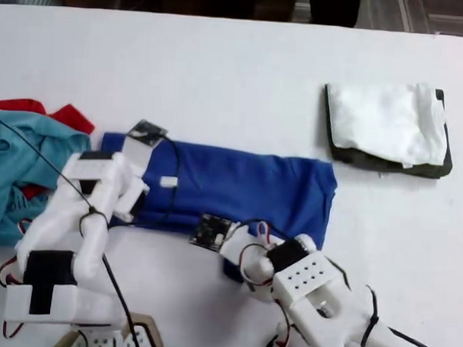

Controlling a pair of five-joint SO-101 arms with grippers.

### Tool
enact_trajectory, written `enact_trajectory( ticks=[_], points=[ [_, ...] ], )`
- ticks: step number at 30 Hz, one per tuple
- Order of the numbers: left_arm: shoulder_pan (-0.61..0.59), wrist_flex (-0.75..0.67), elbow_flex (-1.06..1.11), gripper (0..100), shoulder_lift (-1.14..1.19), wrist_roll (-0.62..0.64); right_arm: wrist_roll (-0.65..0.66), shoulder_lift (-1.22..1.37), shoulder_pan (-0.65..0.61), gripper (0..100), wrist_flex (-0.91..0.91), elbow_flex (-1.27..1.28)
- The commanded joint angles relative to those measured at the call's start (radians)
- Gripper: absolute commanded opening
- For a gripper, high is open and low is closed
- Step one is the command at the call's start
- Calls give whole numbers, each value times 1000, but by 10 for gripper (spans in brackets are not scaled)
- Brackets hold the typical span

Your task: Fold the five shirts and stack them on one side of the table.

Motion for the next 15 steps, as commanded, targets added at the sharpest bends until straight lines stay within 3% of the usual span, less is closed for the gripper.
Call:
enact_trajectory(
  ticks=[1, 5, 8, 15],
  points=[
    [-34, -49, -12, 26, 0, 8, -5, -30, -48, 203, 13, -12],
    [-34, -49, -12, 26, 0, 8, -141, -28, -185, 204, 28, -44],
    [-34, -49, -12, 26, 0, 8, -160, -27, -257, 204, 24, -46],
    [-34, -49, -12, 26, 0, 9, -117, -27, -122, 205, 15, -43]
  ],
)
